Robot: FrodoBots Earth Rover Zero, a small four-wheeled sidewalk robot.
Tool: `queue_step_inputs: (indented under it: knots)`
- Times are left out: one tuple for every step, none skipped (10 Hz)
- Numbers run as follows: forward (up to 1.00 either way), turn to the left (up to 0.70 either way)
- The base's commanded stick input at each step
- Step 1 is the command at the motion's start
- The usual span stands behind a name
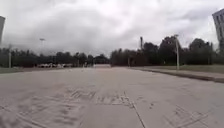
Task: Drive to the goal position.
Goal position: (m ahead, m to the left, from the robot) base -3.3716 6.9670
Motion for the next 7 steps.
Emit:
queue_step_inputs:
  knots:
    - [0.7, 0.01]
    - [0.7, 0.01]
    - [0.7, 0.01]
    - [0.7, 0.01]
    - [0.7, 0.01]
    - [0.7, 0.01]
    - [0.7, 0.01]
